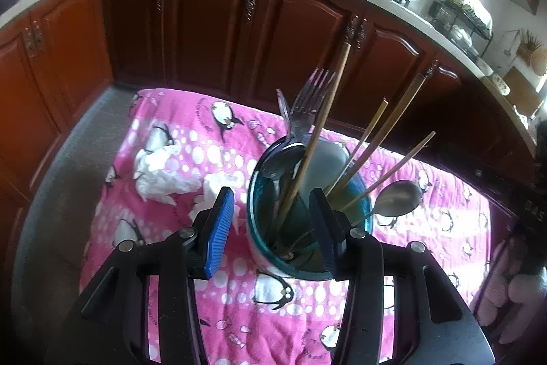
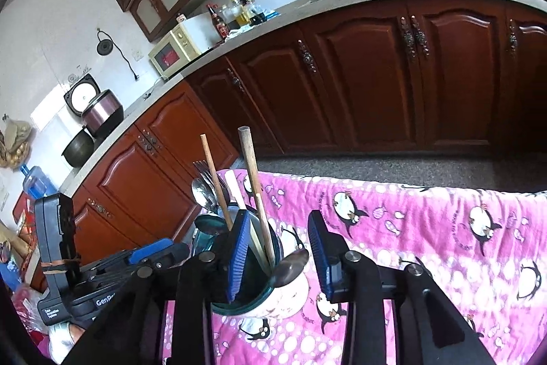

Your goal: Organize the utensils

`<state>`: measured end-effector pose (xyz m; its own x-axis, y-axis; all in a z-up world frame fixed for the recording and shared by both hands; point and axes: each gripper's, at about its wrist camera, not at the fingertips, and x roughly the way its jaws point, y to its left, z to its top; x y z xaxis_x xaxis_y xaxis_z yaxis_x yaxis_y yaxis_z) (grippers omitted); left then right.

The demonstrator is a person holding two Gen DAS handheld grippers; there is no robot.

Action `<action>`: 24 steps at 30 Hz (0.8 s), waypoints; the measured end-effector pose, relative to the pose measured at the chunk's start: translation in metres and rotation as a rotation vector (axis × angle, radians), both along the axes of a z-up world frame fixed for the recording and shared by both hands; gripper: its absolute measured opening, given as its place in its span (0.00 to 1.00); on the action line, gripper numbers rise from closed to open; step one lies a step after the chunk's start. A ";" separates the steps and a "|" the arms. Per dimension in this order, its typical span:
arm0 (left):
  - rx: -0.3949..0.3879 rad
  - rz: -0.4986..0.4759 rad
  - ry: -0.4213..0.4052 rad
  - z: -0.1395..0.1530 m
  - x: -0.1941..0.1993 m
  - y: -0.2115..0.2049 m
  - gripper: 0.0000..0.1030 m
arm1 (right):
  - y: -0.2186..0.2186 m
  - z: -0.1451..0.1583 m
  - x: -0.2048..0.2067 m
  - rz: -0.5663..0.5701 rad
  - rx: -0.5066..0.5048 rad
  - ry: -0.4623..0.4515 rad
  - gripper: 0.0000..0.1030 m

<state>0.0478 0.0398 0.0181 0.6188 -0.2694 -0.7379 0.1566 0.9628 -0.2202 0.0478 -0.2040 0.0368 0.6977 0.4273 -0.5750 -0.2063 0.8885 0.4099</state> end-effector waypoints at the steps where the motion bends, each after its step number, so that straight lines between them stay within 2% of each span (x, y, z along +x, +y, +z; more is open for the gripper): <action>1: 0.008 0.004 0.001 0.000 -0.002 0.000 0.44 | 0.001 0.001 -0.003 -0.003 -0.009 -0.002 0.34; 10: 0.065 0.051 -0.017 0.007 -0.027 -0.003 0.44 | 0.022 0.002 -0.037 -0.027 -0.099 -0.019 0.42; 21: 0.152 0.108 -0.117 0.035 -0.062 -0.004 0.44 | 0.041 0.028 -0.072 -0.046 -0.173 -0.072 0.45; 23: 0.154 0.113 -0.134 0.040 -0.069 -0.004 0.44 | 0.040 0.033 -0.078 -0.063 -0.178 -0.079 0.56; 24: 0.151 0.115 -0.141 0.042 -0.072 -0.003 0.44 | 0.040 0.036 -0.082 -0.075 -0.181 -0.088 0.59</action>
<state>-0.0242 0.0366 0.0604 0.7390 -0.0843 -0.6684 0.0632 0.9964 -0.0558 -0.0344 -0.1640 0.0726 0.7745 0.2678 -0.5730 -0.1650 0.9601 0.2258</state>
